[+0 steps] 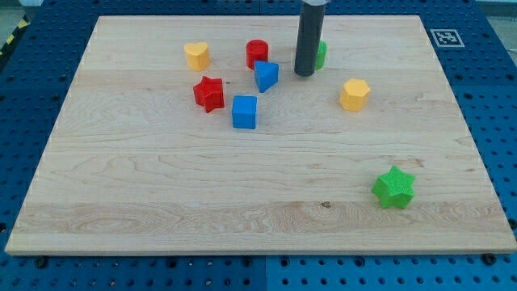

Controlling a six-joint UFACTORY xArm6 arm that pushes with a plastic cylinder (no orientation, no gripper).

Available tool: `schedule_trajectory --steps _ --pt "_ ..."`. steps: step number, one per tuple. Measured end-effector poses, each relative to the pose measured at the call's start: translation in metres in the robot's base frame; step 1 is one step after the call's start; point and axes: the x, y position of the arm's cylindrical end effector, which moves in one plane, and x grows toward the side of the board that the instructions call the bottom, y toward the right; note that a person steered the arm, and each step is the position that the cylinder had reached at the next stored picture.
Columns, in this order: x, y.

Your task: Push the blue triangle left a bit

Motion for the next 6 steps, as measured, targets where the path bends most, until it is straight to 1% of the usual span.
schedule_trajectory --steps 2,3,4,6 --pt "-0.02 0.0" --pt "-0.021 0.0" --pt "-0.003 -0.004" --pt "0.012 -0.04"
